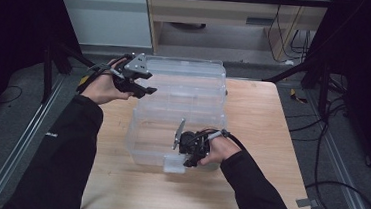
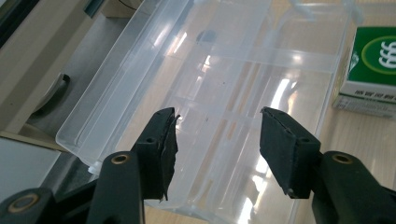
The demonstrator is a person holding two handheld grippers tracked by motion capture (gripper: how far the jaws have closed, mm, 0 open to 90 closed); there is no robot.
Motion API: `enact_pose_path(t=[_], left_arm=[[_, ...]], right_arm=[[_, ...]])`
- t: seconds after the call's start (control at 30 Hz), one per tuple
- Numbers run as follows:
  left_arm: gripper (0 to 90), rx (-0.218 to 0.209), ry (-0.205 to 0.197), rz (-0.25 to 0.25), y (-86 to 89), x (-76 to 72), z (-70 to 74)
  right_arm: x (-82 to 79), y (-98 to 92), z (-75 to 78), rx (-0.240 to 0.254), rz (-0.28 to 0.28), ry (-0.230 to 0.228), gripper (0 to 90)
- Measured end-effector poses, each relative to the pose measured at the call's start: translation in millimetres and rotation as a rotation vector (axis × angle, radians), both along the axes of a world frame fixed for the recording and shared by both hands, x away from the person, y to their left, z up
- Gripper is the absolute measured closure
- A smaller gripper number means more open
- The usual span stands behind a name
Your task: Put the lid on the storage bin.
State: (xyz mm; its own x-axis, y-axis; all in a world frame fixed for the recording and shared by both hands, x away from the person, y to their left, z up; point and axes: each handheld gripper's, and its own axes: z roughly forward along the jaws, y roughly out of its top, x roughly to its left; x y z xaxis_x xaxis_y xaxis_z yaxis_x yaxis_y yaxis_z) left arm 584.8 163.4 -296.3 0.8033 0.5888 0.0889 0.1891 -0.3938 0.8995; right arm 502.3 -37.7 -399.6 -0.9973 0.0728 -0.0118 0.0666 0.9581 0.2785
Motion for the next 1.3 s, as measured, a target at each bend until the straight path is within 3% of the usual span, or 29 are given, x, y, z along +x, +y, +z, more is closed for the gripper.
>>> enact_pose_path(t=[0.53,0.57,0.83,1.3], left_arm=[[48.8,0.102,-0.009,-0.047,-8.3,15.1,-14.1],[49.1,0.586,-0.086,-0.202,11.5,27.5,9.0],[51.2,0.624,-0.084,-0.232,2.5,33.9,1.5],[59.2,0.679,-0.092,-0.237,-6.6,39.2,-9.8]], right_arm=[[0.0,0.0,0.1,-0.002,-0.003,0.005,67.3],[0.3,0.1,-0.1,0.002,0.003,0.002,67.3],[0.4,0.0,-0.1,0.004,0.004,0.002,67.3],[0.4,-0.1,-0.2,0.004,0.003,0.001,67.4]])
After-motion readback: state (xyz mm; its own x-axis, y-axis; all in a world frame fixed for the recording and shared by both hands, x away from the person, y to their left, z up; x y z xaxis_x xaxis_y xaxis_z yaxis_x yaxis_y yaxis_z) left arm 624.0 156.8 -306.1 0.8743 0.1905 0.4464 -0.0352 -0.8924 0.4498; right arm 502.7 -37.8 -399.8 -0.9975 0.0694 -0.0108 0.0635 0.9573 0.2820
